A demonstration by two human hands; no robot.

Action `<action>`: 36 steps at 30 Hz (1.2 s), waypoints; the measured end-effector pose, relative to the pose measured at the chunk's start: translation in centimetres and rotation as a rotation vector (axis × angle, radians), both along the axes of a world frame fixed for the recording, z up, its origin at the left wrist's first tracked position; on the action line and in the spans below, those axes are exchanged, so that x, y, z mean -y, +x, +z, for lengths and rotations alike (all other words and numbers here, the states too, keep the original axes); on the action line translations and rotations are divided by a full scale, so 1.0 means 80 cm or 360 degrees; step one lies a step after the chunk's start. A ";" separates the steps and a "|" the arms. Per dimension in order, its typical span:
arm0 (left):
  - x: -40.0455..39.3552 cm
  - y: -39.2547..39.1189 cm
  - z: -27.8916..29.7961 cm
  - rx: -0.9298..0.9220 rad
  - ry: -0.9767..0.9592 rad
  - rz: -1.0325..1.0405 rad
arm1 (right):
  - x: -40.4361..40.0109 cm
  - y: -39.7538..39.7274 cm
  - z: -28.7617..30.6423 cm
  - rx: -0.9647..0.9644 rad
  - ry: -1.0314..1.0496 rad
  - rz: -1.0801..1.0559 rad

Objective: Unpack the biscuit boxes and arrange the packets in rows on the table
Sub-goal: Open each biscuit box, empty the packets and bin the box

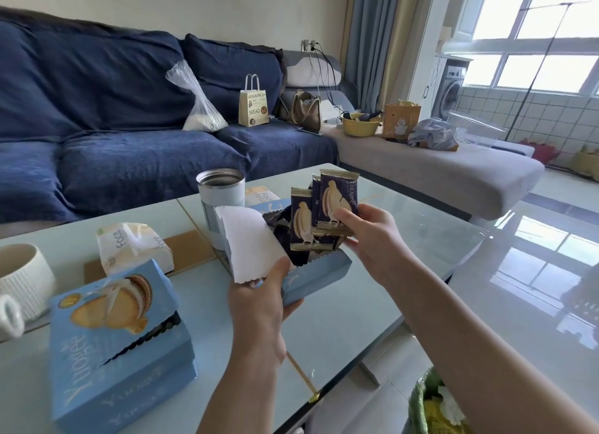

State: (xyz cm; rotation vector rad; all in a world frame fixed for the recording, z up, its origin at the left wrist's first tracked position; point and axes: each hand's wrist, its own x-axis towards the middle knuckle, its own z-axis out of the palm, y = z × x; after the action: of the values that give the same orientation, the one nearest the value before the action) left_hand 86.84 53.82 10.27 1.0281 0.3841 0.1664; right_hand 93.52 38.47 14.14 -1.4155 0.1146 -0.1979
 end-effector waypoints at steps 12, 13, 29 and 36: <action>-0.010 0.000 0.003 -0.0022 -0.0023 0.0131 | -0.011 -0.014 0.014 -0.0106 0.0234 0.0108; -0.010 0.000 0.003 -0.0022 -0.0041 0.0140 | -0.011 -0.017 0.015 -0.0118 0.0298 0.0133; -0.039 -0.010 0.026 0.0038 0.0048 0.0512 | -0.029 -0.024 0.026 -0.0284 0.0483 0.0289; -0.082 -0.053 0.032 0.0074 0.0106 0.0511 | -0.053 -0.057 0.020 -0.0301 0.0461 0.0369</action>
State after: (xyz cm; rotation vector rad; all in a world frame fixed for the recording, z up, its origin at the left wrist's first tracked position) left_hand 82.58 60.39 12.87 1.0212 0.5025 0.4931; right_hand 88.98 42.71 15.75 -1.1446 0.1280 0.1409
